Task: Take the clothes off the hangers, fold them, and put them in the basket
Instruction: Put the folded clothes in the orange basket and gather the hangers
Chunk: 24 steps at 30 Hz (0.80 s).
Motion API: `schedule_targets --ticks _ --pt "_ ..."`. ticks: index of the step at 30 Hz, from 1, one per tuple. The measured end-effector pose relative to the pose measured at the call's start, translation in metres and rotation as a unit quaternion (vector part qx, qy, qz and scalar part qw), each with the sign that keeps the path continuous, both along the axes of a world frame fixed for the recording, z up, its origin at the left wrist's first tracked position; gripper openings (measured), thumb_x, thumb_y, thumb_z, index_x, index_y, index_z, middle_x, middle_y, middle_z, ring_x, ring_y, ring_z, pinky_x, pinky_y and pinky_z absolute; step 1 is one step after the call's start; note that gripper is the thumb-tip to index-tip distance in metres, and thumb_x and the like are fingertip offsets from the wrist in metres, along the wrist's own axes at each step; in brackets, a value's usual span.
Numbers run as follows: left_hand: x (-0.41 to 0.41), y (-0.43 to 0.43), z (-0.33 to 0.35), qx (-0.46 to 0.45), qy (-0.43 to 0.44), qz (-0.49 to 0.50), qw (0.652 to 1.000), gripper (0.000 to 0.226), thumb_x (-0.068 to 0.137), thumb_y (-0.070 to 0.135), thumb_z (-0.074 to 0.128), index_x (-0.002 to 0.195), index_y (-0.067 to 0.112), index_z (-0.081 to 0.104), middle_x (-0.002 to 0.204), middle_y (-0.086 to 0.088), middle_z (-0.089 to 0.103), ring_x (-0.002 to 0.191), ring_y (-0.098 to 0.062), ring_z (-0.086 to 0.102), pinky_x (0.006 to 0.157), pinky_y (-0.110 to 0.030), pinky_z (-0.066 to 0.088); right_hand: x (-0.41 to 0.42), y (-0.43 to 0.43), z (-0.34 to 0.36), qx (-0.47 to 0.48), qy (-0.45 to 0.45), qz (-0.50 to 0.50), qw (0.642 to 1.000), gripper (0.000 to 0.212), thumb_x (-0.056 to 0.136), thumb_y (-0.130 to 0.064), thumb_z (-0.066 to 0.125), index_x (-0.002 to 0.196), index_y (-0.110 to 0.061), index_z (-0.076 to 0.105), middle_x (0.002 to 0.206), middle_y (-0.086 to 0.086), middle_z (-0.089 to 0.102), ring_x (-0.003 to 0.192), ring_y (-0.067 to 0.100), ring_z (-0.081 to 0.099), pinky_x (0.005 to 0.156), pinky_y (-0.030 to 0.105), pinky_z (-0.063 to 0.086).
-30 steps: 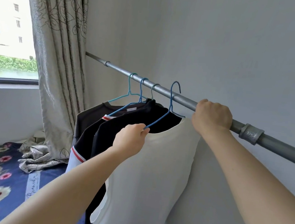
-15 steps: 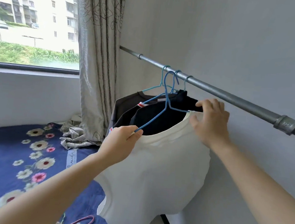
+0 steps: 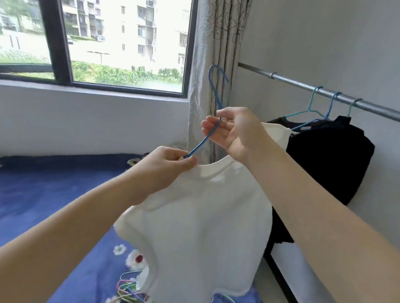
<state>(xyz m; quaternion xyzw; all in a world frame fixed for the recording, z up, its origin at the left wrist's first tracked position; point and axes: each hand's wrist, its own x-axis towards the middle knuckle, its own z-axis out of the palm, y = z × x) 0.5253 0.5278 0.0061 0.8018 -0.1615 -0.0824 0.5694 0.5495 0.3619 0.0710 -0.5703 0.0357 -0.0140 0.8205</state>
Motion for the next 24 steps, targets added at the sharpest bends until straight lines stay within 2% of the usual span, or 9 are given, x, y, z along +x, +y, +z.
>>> schedule_targets --ticks 2,4,6,7,9,11,16,19,24 --pt "-0.018 0.045 0.017 -0.032 0.04 -0.047 0.998 0.035 0.094 0.041 0.058 0.101 0.012 0.074 0.087 -0.008 0.066 0.077 -0.022 0.057 0.073 -0.035 0.043 -0.003 0.052 0.013 0.02 0.005 0.022 1.0 0.017 0.097 -0.004 0.044 0.081 -0.004 0.05 0.062 0.006 0.046 0.045 0.015 0.049 0.046 0.025 0.052" --pt "-0.028 0.084 0.034 -0.058 0.072 -0.056 0.994 0.04 0.094 0.046 0.052 0.099 0.013 0.075 0.09 -0.007 0.073 0.072 -0.022 0.064 0.067 -0.03 0.051 -0.008 0.095 0.028 0.014 -0.009 0.056 0.998 0.022 0.096 -0.003 0.041 0.076 -0.012 0.042 0.06 0.001 0.035 0.043 0.01 0.034 0.038 0.019 0.037" --pt "-0.033 0.12 0.043 -0.074 0.062 -0.016 0.995 0.034 0.096 0.042 0.052 0.097 0.015 0.074 0.088 -0.004 0.074 0.068 -0.019 0.068 0.06 -0.029 0.055 -0.014 0.133 0.041 0.005 -0.017 0.089 0.996 0.023 0.095 -0.003 0.041 0.076 -0.015 0.037 0.06 -0.002 0.027 0.042 0.007 0.024 0.036 0.016 0.025" --pt "-0.032 0.126 0.043 -0.076 0.052 0.012 0.996 0.028 0.097 0.037 0.054 0.098 0.016 0.073 0.09 -0.002 0.075 0.071 -0.02 0.07 0.064 -0.031 0.058 -0.017 0.141 0.044 -0.006 -0.017 0.1 0.995 0.021 0.095 -0.003 0.041 0.077 -0.014 0.038 0.06 -0.003 0.027 0.042 0.006 0.022 0.035 0.016 0.023" --pt "-0.029 0.155 0.037 -0.077 0.032 0.086 0.993 0.02 0.097 0.03 0.056 0.103 0.019 0.071 0.099 -0.002 0.075 0.084 -0.022 0.073 0.075 -0.034 0.061 -0.022 0.172 0.047 -0.054 0.0 0.13 0.99 0.02 0.096 -0.006 0.042 0.078 -0.014 0.038 0.058 -0.003 0.027 0.043 0.006 0.021 0.034 0.016 0.021" --pt "-0.021 0.169 0.027 -0.072 0.024 0.144 0.987 0.018 0.095 0.027 0.058 0.109 0.02 0.067 0.107 -0.004 0.071 0.092 -0.02 0.071 0.075 -0.031 0.059 -0.027 0.19 0.042 -0.114 0.019 0.146 0.983 0.025 0.098 -0.006 0.04 0.074 -0.015 0.038 0.054 -0.004 0.029 0.042 0.007 0.02 0.033 0.016 0.02" --pt "-0.004 0.204 0.009 -0.074 0.022 0.199 0.977 0.044 0.087 0.032 0.07 0.123 0.02 0.048 0.107 -0.002 0.063 0.097 -0.018 0.065 0.079 -0.033 0.055 -0.039 0.241 0.026 -0.199 0.044 0.206 0.957 0.029 0.1 -0.004 0.04 0.072 -0.013 0.043 0.048 -0.004 0.031 0.036 0.007 0.023 0.031 0.018 0.021" --pt "0.008 0.217 -0.01 -0.039 -0.011 0.26 0.965 0.051 0.082 0.045 0.074 0.116 0.02 0.045 0.1 0.0 0.063 0.093 -0.018 0.065 0.078 -0.036 0.055 -0.041 0.259 0.014 -0.247 0.046 0.226 0.941 0.025 0.1 -0.008 0.043 0.075 -0.01 0.046 0.047 -0.003 0.033 0.038 0.008 0.023 0.032 0.019 0.021" --pt "0.014 0.25 -0.028 0.09 -0.146 0.393 0.903 0.025 0.094 0.038 0.057 0.103 0.016 0.049 0.089 0.0 0.061 0.084 -0.024 0.059 0.066 -0.031 0.041 -0.043 0.273 -0.006 -0.358 0.008 0.277 0.892 0.027 0.102 -0.021 0.041 0.077 -0.012 0.046 0.048 -0.003 0.032 0.038 0.009 0.023 0.036 0.017 0.02"
